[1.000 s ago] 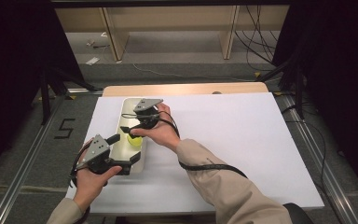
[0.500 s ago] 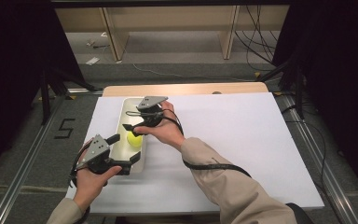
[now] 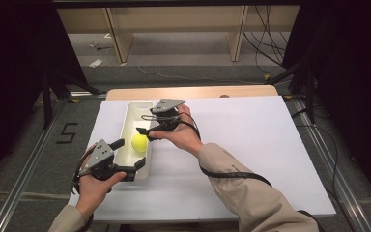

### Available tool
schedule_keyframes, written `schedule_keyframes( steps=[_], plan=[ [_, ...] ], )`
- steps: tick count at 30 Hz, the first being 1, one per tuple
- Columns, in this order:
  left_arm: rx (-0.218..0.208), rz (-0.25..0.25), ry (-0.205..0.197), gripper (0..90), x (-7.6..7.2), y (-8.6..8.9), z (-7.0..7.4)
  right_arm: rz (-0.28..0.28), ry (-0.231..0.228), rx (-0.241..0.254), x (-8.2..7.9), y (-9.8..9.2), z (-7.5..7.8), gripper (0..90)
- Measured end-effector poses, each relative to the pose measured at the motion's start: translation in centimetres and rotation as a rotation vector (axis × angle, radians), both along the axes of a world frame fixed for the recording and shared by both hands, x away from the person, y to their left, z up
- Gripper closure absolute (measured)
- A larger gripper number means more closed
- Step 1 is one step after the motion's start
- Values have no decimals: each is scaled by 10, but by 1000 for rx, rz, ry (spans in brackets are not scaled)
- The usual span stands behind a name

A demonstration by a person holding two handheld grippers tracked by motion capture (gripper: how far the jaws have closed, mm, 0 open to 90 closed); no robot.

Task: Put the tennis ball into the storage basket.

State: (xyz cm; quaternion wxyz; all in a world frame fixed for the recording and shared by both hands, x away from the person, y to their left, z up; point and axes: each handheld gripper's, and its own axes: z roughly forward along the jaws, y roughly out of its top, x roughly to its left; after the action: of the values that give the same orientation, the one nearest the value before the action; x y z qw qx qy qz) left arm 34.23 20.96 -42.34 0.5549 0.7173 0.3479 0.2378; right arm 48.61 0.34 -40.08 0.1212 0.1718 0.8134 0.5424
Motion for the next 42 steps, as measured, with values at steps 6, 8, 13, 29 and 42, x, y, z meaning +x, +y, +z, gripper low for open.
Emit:
schedule_keyframes(
  steps=[6, 8, 13, 29, 42],
  plan=[
    [2, 1, 1, 0, 0, 0, 0, -11, -10, 1, -1, -15, 2, 147],
    [1, 2, 1, 0, 0, 0, 0, -13, -8, -1, -2, -19, 2, 149],
    [2, 4, 1, 0, 0, 0, 0, -22, -13, -1, -4, -30, 4, 150],
    [3, 2, 2, 0, 0, 0, 0, -62, -20, 12, -12, -72, 6, 153],
    [4, 4, 2, 0, 0, -1, 0, -113, -18, 14, -19, -109, 4, 154]
  ],
)
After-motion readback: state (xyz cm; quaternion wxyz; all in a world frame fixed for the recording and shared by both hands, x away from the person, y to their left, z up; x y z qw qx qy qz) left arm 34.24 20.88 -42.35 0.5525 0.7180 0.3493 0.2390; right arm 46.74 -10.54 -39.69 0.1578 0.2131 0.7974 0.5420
